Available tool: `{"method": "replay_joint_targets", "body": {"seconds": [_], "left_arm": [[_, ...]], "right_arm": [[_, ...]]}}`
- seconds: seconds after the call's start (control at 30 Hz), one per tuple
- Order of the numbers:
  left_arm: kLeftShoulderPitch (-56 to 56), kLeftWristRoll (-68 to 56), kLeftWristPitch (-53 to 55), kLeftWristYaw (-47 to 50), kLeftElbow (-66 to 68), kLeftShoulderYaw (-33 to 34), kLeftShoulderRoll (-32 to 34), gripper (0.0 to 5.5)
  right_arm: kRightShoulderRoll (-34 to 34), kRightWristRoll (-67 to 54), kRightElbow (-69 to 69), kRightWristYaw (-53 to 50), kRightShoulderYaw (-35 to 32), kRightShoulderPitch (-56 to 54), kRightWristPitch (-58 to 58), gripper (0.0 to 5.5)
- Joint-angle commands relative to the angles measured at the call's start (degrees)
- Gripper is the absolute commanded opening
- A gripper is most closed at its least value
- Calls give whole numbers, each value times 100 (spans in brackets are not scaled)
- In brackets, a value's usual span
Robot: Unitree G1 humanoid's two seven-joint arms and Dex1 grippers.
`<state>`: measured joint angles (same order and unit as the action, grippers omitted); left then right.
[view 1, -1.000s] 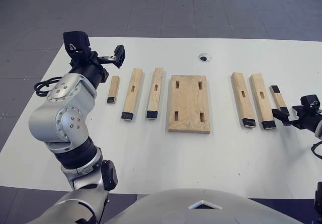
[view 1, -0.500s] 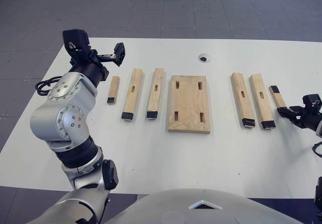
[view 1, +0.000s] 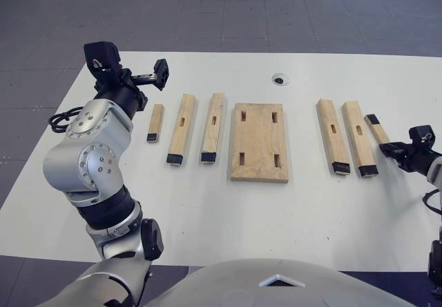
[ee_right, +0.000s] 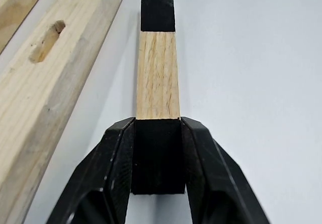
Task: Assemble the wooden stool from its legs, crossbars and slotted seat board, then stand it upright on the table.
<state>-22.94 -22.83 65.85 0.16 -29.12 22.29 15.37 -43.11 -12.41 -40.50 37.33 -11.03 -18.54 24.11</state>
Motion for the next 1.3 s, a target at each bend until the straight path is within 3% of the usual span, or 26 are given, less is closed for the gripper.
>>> {"method": "replay_joint_targets", "body": {"seconds": [0.03, 0.17, 0.33, 0.47, 0.6, 0.97, 1.3], "left_arm": [[-257, -30, -47, -147, 202, 117, 265, 540], [-676, -593, 142, -388, 404, 400, 24, 540], [-1576, -1908, 707, -510, 903, 961, -653, 540], [-2384, -3365, 1295, -160, 1560, 1756, -1248, 540], [-2552, -4280, 1555, 323, 1894, 1999, -1402, 540], [-2001, -5199, 1460, 1539, 1969, 1287, -1402, 540], [-1810, -6184, 478, 2375, 2275, 855, -1204, 540]], "right_arm": [[-168, -156, 916, -387, -353, -490, 529, 128], [245, -577, 2842, -784, -451, -1025, 1192, 128], [2013, -1224, 4958, -1432, 604, -1277, 1975, 128], [2599, -1244, 5382, -1581, 1175, -1319, 2133, 128], [2653, -1215, 5406, -1596, 1271, -1416, 2144, 128], [3009, -1251, 5732, -1710, 1645, -1376, 2236, 128], [3271, -1273, 6030, -1707, 1996, -1191, 2307, 128]]}}
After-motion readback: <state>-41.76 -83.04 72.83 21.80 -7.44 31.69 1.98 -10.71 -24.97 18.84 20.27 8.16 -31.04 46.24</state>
